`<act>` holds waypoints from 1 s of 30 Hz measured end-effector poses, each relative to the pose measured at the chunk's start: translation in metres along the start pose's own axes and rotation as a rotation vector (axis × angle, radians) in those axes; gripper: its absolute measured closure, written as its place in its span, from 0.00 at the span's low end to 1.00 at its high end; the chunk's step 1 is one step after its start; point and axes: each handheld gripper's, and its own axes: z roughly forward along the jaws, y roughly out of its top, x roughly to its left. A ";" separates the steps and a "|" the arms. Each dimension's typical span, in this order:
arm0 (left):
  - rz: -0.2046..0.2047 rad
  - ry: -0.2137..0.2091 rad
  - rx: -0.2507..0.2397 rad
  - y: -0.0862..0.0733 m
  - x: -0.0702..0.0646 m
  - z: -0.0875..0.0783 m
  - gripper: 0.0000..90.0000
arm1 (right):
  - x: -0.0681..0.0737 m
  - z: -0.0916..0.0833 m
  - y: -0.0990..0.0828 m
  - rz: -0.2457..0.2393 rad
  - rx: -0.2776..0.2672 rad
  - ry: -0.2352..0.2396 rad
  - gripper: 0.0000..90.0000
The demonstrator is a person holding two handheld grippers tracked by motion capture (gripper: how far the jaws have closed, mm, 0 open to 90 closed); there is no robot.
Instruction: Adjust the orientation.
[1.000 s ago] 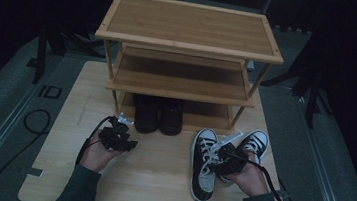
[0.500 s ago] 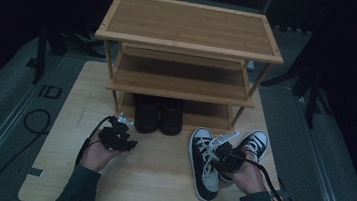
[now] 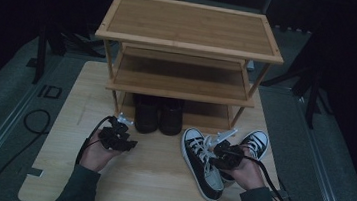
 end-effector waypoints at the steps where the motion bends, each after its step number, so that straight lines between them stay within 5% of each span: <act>1: 0.000 0.000 0.000 0.000 0.000 0.000 0.62 | -0.001 -0.001 0.000 0.001 -0.002 0.004 0.85; 8: 0.003 0.002 0.003 0.000 0.000 0.001 0.62 | -0.003 -0.019 -0.001 0.013 -0.038 0.017 0.66; 18: -0.005 0.000 0.000 0.000 0.001 0.001 0.62 | -0.010 -0.042 -0.003 0.023 -0.085 0.004 0.64; 30: -0.012 0.000 -0.001 0.000 0.001 0.001 0.62 | -0.021 -0.049 -0.011 0.077 -0.095 -0.025 0.62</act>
